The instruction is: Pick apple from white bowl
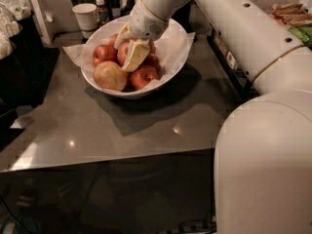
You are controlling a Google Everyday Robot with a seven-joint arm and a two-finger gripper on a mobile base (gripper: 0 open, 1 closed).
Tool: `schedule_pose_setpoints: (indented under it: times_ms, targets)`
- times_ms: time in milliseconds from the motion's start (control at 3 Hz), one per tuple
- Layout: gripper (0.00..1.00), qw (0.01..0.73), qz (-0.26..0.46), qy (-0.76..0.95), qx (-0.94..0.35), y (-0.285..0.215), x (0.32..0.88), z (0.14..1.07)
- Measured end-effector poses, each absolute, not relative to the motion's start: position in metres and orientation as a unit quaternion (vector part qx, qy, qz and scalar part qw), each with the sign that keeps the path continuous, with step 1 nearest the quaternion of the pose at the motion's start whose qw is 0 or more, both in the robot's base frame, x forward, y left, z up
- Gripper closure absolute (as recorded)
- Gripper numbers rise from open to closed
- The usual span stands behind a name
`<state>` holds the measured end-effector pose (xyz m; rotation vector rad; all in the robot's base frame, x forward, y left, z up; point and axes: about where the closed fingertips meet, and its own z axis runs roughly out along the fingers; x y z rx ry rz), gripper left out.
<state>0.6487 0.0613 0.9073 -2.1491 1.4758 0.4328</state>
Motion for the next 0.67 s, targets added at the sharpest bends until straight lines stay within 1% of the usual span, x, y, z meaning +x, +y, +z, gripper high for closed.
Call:
schedule_pose_setpoints:
  times_ms: [333,667]
  targets:
    - [1.0,0.249,0.159,0.548,-0.782,0.0564,0.6475,0.9085]
    - [1.0,0.249,0.159,0.548,-0.782,0.0584,0.6471,0.9099]
